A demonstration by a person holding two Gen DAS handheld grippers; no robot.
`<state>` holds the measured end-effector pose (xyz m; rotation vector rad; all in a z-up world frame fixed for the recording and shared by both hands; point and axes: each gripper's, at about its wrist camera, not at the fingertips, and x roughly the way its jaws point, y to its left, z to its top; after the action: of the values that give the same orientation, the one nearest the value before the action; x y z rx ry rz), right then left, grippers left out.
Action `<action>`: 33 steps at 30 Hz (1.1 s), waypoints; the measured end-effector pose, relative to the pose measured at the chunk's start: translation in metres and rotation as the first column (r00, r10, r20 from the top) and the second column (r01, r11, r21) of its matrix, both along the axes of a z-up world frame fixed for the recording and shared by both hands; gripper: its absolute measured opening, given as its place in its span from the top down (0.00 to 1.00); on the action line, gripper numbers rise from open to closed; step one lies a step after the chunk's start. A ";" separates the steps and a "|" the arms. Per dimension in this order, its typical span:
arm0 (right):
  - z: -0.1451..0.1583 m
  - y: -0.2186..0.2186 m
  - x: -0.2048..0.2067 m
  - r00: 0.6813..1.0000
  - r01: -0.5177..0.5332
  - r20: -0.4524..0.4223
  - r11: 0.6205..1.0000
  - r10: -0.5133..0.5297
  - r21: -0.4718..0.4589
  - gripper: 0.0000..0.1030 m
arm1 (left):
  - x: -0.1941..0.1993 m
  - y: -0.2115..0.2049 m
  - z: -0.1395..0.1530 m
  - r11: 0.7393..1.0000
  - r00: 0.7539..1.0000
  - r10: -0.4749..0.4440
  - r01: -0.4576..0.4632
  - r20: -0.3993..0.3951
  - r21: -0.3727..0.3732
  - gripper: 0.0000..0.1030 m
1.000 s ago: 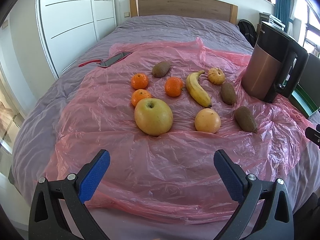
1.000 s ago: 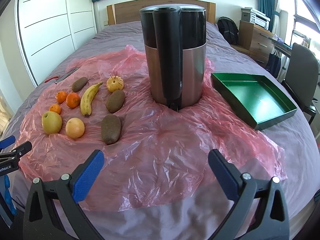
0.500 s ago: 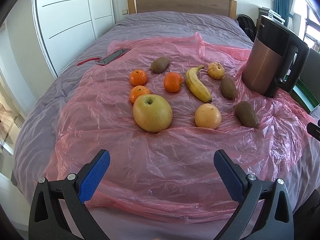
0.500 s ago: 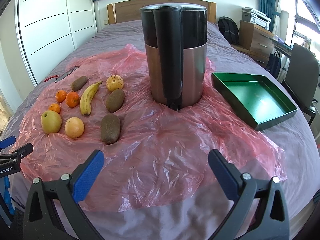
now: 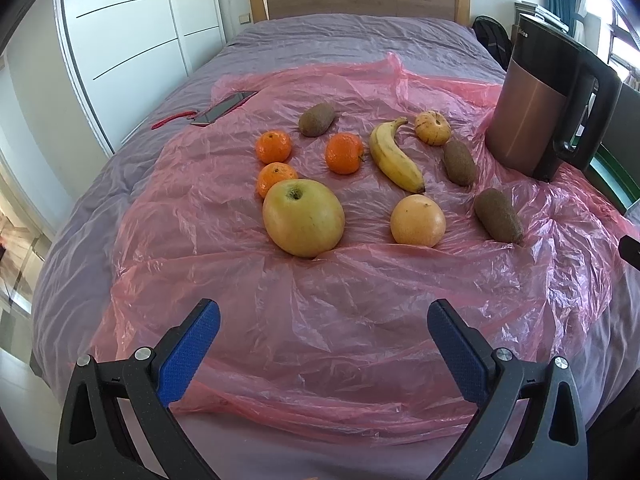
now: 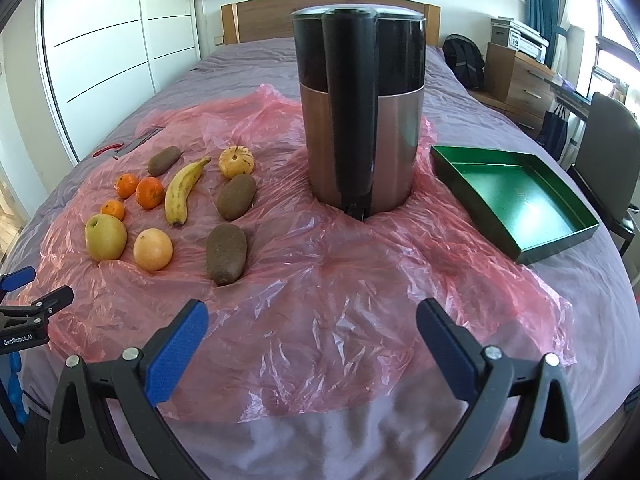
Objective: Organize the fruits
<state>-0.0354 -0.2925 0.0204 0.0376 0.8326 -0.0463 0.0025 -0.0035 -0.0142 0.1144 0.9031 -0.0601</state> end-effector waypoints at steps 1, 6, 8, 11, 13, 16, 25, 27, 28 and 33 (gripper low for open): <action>0.000 0.000 0.000 1.000 -0.001 -0.001 1.000 0.001 -0.002 0.00 | 0.000 0.000 0.000 1.000 1.000 0.000 0.000 -0.001 0.003 0.01; -0.001 0.000 0.000 1.000 -0.001 -0.005 1.000 0.001 -0.003 0.00 | 0.001 -0.002 -0.002 1.000 1.000 0.003 -0.003 -0.013 0.016 0.01; -0.002 0.000 -0.001 1.000 -0.002 -0.005 1.000 0.002 -0.001 0.00 | 0.002 -0.003 -0.002 1.000 1.000 0.004 -0.004 -0.015 0.023 0.01; -0.002 0.001 0.000 1.000 -0.007 -0.005 1.000 0.007 -0.001 0.00 | 0.003 -0.003 -0.003 1.000 1.000 0.003 -0.002 -0.020 0.027 0.01; -0.003 0.003 0.000 1.000 -0.014 -0.005 1.000 0.014 -0.002 0.00 | 0.003 -0.003 -0.003 1.000 1.000 0.003 -0.002 -0.020 0.028 0.01; -0.003 0.008 0.002 1.000 -0.029 -0.005 1.000 0.029 0.005 0.00 | 0.004 -0.002 -0.003 1.000 1.000 0.004 -0.003 -0.029 0.027 0.01; -0.001 0.037 0.028 0.990 -0.138 -0.007 0.990 0.138 0.033 0.00 | 0.022 0.015 -0.001 0.999 0.996 0.033 -0.034 -0.088 -0.012 0.01; -0.001 0.046 0.038 0.987 -0.163 -0.002 0.986 0.163 0.044 0.00 | 0.028 0.020 0.003 0.998 0.996 0.040 -0.043 -0.076 -0.035 0.01; -0.001 0.051 0.043 0.984 -0.178 0.000 0.983 0.178 0.050 0.00 | 0.033 0.021 0.005 0.998 0.996 0.044 -0.047 -0.073 -0.038 0.01; -0.009 0.070 0.072 0.976 -0.214 -0.013 0.974 0.215 0.071 0.00 | 0.060 0.023 0.005 0.997 0.996 0.054 -0.058 -0.073 -0.048 0.01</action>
<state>0.0363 -0.2227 0.0118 0.0125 0.8543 0.1863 0.0629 0.0195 -0.0097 0.0403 0.9753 -0.0348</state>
